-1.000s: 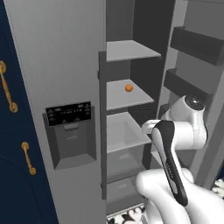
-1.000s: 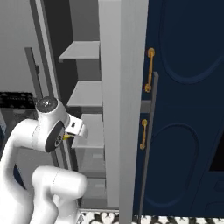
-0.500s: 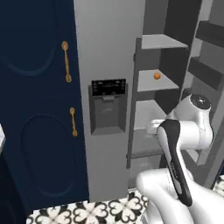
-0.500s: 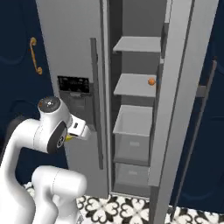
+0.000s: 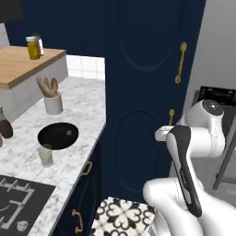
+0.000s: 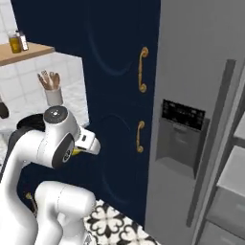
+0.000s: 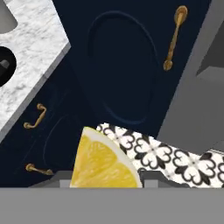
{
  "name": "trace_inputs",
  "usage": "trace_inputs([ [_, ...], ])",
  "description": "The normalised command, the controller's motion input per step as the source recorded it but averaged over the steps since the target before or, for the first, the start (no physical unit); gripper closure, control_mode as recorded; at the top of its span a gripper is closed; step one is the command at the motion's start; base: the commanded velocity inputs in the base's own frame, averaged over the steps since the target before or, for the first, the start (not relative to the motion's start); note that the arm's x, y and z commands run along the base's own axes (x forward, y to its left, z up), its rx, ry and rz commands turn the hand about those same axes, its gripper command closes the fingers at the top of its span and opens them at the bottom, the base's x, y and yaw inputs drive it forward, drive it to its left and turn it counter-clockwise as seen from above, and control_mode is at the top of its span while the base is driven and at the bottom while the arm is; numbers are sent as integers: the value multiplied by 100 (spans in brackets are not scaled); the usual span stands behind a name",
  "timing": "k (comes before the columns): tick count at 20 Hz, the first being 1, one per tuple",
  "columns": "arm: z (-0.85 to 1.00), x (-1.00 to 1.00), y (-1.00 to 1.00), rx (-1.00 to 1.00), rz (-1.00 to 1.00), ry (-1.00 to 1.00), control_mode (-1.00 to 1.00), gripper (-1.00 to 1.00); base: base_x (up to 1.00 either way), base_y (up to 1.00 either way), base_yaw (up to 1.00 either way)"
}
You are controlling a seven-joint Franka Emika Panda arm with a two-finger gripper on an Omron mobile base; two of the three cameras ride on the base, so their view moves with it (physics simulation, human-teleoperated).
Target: Grab a lemon wedge from the fridge and one ice cube from the ice bowl, and put them in the glass of lemonade.
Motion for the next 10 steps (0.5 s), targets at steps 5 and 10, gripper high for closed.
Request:
trace_inputs([
  [5,0,0,0,0,0,0,100,100,90,56,64],
  [10,0,0,0,0,0,0,100,100,86,18,59],
])
